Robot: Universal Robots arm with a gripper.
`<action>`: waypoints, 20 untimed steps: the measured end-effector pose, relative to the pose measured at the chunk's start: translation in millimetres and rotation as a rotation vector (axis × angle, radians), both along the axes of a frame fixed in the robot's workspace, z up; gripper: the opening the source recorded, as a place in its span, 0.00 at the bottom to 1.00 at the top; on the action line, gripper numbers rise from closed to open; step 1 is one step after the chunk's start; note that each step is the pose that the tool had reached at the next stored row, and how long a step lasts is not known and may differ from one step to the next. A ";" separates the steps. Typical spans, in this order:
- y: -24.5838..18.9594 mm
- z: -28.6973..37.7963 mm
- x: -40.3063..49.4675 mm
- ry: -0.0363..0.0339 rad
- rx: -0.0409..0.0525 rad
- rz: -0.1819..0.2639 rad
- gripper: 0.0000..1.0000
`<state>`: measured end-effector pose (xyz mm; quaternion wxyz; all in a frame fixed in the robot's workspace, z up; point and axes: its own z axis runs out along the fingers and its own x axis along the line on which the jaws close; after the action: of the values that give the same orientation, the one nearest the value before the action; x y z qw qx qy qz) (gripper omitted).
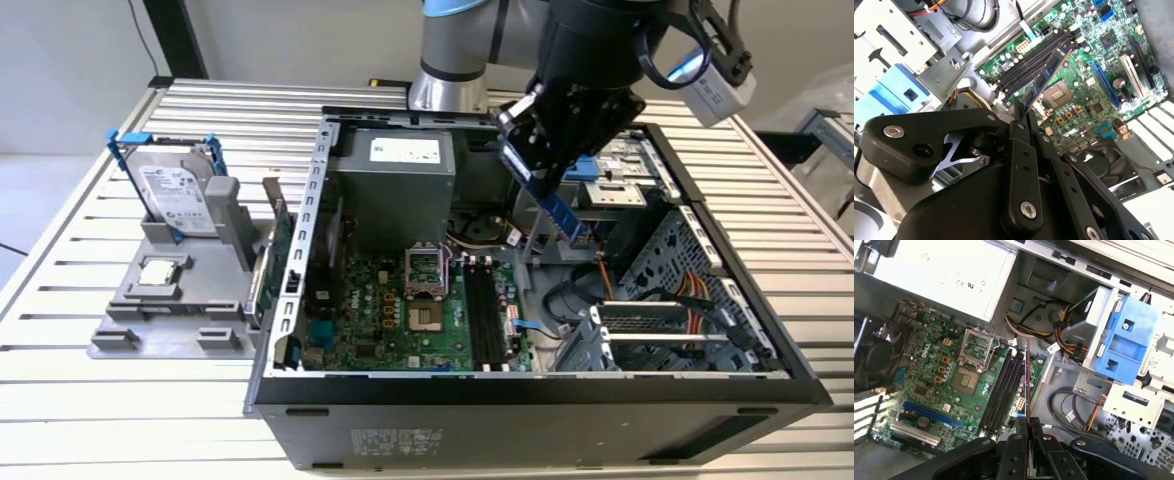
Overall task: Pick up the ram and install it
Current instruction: 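Insert the ram into the slot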
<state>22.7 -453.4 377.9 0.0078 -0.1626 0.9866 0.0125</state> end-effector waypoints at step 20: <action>0.0 -0.4 0.0 0.0000 0.0000 -0.273 0.00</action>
<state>22.8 -453.4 377.6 0.0094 -0.0268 0.9995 0.0113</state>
